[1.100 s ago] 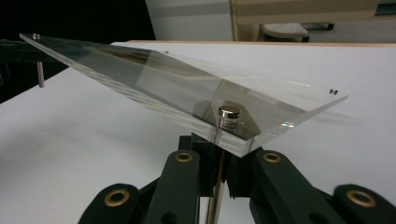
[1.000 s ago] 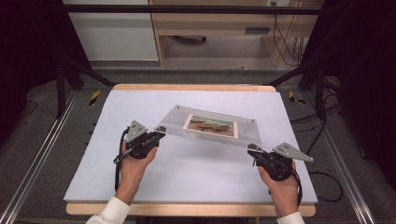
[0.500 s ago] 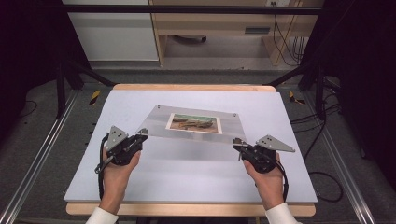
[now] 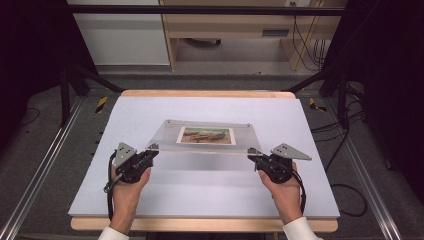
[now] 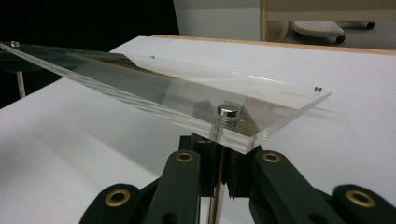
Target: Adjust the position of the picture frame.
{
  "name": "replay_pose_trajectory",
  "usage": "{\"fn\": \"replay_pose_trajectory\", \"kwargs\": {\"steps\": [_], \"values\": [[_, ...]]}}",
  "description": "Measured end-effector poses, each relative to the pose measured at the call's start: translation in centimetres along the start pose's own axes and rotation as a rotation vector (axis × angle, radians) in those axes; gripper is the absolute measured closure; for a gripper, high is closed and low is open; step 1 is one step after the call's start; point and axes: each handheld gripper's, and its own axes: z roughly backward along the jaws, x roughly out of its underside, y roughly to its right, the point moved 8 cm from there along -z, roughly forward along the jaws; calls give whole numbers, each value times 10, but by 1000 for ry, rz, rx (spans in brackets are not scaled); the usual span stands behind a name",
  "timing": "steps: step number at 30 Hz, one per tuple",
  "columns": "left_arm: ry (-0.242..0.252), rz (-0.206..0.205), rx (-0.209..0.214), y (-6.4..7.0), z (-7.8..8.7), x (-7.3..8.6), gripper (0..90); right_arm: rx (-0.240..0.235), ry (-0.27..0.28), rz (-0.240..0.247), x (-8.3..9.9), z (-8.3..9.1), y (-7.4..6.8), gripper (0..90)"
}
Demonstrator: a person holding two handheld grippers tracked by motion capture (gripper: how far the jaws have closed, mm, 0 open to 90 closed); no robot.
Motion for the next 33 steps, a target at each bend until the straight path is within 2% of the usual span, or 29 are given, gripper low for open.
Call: {"fn": "replay_pose_trajectory", "kwargs": {"steps": [6, 11, 16, 25, 29, 31, 33], "values": [[-26, 0, 0, 2, -2, 10, 834, 2, -27, -11, 9, -2, 5, 841], [-27, 0, 0, 3, 1, 14, 833, -6, -34, -14, 11, -3, 4, 841], [-37, -9, -13, 5, 5, 22, 834, -9, -51, 1, 18, -2, 3, 843], [-113, -25, 6, 8, 9, 39, 834, -15, -126, -2, 36, 0, 0, 846], [-151, -64, 17, 8, 9, 47, 830, -24, -167, 5, 46, 0, 0, 847], [-155, -51, 29, 8, 9, 49, 832, -23, -176, 6, 48, 0, 0, 847], [-168, -56, 32, 8, 9, 51, 833, -22, -187, 2, 49, 0, 0, 847]]}}
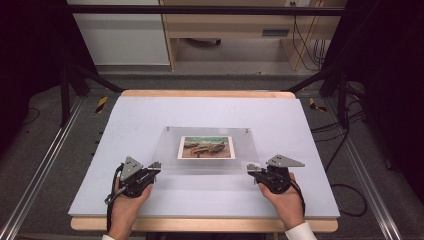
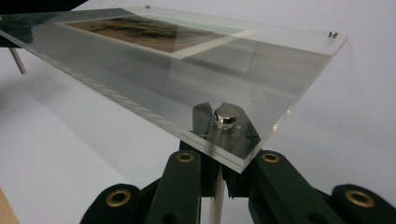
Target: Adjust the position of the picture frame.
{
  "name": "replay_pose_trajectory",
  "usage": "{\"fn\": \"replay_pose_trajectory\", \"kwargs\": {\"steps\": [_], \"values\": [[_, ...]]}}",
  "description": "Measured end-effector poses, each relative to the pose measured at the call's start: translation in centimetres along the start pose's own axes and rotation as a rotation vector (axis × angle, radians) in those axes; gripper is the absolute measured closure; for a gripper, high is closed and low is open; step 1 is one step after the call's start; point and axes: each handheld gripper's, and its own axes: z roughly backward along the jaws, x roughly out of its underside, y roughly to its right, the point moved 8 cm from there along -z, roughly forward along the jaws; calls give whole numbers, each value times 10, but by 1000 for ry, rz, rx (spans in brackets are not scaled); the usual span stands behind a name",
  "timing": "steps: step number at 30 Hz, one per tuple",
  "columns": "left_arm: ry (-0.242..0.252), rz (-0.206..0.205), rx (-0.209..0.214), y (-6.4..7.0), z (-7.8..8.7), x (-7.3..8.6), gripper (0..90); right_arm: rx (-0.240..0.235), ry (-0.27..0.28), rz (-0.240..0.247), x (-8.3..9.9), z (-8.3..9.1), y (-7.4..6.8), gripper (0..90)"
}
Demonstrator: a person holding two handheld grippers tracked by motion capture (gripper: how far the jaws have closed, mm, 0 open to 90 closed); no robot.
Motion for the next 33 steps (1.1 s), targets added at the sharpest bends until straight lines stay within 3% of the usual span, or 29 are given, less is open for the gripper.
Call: {"fn": "replay_pose_trajectory", "kwargs": {"steps": [8, 24, 33], "values": [[-66, 0, 0, 1, -2, 14, 834, 5, -80, 8, 15, -3, 0, 845], [-110, -13, 3, 2, -6, 22, 832, 14, -116, 4, 24, -6, 0, 843], [-110, -30, 1, 2, -6, 23, 824, 12, -124, -3, 25, -6, 0, 842]]}}
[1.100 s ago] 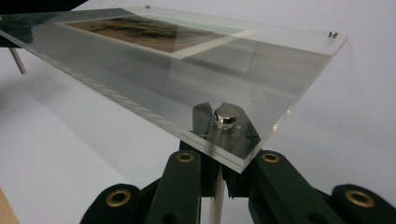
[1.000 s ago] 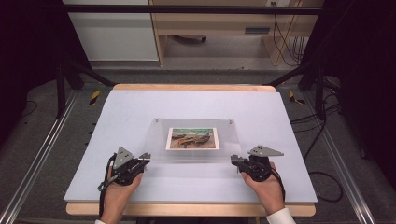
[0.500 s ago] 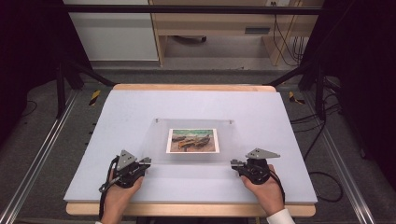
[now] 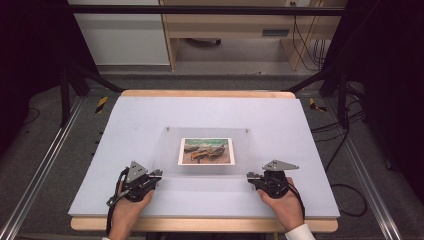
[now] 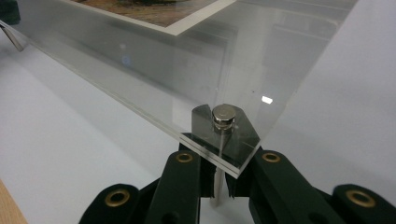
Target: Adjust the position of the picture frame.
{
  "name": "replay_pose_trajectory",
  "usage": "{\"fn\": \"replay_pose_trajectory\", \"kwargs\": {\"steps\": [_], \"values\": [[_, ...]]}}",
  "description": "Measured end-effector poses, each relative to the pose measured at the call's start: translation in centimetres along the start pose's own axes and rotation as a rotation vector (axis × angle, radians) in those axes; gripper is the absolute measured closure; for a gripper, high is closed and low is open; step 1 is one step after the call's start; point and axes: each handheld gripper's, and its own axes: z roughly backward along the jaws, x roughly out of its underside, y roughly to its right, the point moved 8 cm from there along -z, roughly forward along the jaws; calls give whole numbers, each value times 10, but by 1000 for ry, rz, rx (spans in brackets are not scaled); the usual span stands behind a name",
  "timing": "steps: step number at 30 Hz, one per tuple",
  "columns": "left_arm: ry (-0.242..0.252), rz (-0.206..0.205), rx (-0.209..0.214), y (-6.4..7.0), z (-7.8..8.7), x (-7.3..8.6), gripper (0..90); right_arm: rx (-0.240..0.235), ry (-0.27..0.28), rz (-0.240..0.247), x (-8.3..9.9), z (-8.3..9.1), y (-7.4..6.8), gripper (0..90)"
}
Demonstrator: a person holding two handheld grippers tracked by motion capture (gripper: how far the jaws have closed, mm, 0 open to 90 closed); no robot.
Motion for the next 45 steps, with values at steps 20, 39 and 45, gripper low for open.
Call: {"fn": "replay_pose_trajectory", "kwargs": {"steps": [20, 39, 45], "values": [[2, 13, 64, -1, 22, 4, 343, -35, 7, -42, 9, 31, 8, 381], [95, 27, 92, -5, 48, -22, 114, -7, 118, 16, -16, 51, 1, 136], [96, 7, 75, -6, 42, -48, 114, 14, 150, 36, -38, 46, 7, 131]]}}
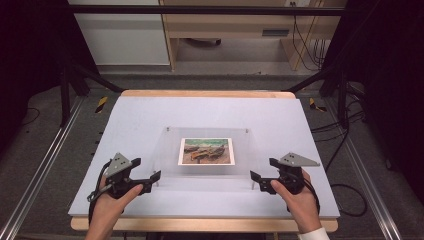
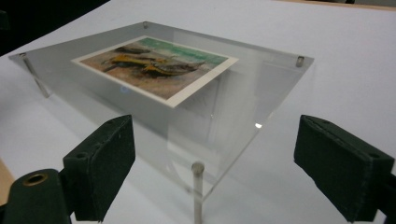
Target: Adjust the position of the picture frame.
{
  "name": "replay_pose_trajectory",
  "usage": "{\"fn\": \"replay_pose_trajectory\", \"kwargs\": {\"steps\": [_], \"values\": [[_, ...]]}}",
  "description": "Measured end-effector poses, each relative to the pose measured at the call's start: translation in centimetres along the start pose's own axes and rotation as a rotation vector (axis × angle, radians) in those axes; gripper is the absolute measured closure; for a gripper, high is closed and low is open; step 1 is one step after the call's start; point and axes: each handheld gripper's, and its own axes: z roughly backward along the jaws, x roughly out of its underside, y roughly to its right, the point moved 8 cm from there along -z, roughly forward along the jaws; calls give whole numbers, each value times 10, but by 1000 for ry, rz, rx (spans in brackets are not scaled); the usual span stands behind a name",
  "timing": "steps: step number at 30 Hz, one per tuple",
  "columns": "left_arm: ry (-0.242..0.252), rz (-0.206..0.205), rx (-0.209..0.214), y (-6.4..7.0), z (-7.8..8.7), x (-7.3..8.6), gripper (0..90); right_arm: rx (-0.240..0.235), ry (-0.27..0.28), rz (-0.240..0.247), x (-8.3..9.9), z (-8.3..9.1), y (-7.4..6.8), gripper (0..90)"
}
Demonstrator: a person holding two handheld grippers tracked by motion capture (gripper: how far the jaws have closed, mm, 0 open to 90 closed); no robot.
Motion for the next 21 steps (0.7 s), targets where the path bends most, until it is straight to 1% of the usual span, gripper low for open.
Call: {"fn": "replay_pose_trajectory", "kwargs": {"steps": [2, 3, 4, 5, 6, 8, 9, 11, 12, 13, 15, 18, 21], "values": [[-14, -8, 1, -1, -9, -9, 114, -4, -2, -3, -8, -7, 3, 152], [-19, -12, 4, -2, -14, -13, 115, 1, -15, -9, -10, -11, 6, 162], [-28, -15, 10, -2, -20, -15, 117, -4, -18, -20, -12, -15, 7, 180], [-31, -15, 12, -3, -25, -18, 119, -9, -26, -35, -14, -18, 9, 202], [-33, -16, 11, -4, -30, -19, 121, -4, -42, -46, -14, -22, 12, 207], [-25, -10, 7, -5, -36, -21, 125, -13, -43, -59, -16, -28, 15, 228], [-21, -5, 1, -6, -38, -21, 130, -18, -47, -69, -15, -29, 16, 238], [-33, -9, -5, -7, -39, -17, 133, -21, -49, -70, -14, -32, 18, 242], [-30, 0, -6, -8, -39, -15, 133, -22, -41, -64, -14, -32, 19, 247], [-30, 9, -6, -8, -38, -13, 132, -23, -38, -68, -13, -33, 20, 248], [-34, 22, -1, -9, -37, -9, 128, -25, -50, -75, -9, -33, 19, 248], [-37, 65, 16, -9, -38, -4, 126, -37, -59, -84, -6, -33, 16, 248], [-44, 77, 21, -9, -40, 0, 126, -45, -55, -95, -5, -31, 15, 244]]}}
